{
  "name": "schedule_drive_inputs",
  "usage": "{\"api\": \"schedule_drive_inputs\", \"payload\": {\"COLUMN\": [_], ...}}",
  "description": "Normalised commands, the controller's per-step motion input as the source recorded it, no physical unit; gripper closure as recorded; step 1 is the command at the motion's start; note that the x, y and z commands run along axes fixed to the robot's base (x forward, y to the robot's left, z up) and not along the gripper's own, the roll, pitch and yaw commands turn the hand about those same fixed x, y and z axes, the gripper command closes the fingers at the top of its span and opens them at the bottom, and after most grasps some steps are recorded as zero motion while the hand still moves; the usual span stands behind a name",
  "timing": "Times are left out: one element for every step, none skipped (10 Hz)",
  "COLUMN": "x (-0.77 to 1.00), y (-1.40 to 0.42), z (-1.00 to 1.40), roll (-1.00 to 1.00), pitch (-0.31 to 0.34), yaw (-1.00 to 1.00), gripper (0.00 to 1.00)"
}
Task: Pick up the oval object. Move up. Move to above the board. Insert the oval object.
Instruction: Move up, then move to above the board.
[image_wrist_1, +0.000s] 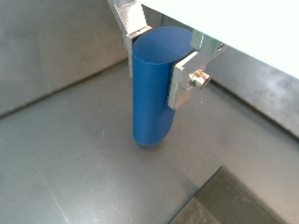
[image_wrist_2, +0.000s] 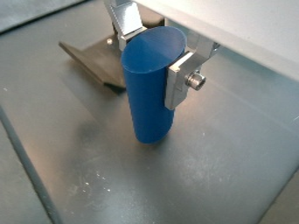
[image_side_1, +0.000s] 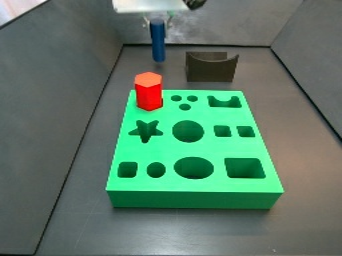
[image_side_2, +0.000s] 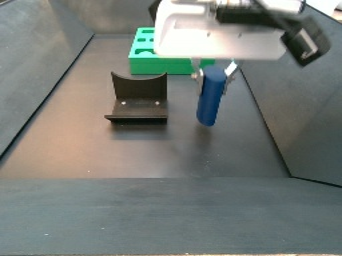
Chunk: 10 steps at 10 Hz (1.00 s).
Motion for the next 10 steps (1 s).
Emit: {"api": "schedule_drive_inputs", "payload": {"x": [-0.04,-0.03,-0.03,0.05,0.05,0.03,0.03,0.03,0.03,0.03], "y": [0.02,0.01,0.01,0.08,0.08,0.07,0.06,0.06,0.06,0.06], "z": [0.50,0.34,0.18,1.00,1.00,1.00,1.00,1.00,1.00,1.00], "roll": [0.03,0.04,0.06,-0.11,-0.11,-0.11,-0.10,-0.08,-0.08,-0.06], "pitch": [0.037,0.038,0.042,-0.150,-0.135,-0.086,-0.035,-0.002,0.017,0.054], "yaw": [-0.02,-0.02,-0.02,0.15,0.15,0.11,0.07,0.05,0.04,0.02], "gripper": [1.00,1.00,1.00,1.00,1.00,1.00,1.00,1.00,1.00,1.00]}}
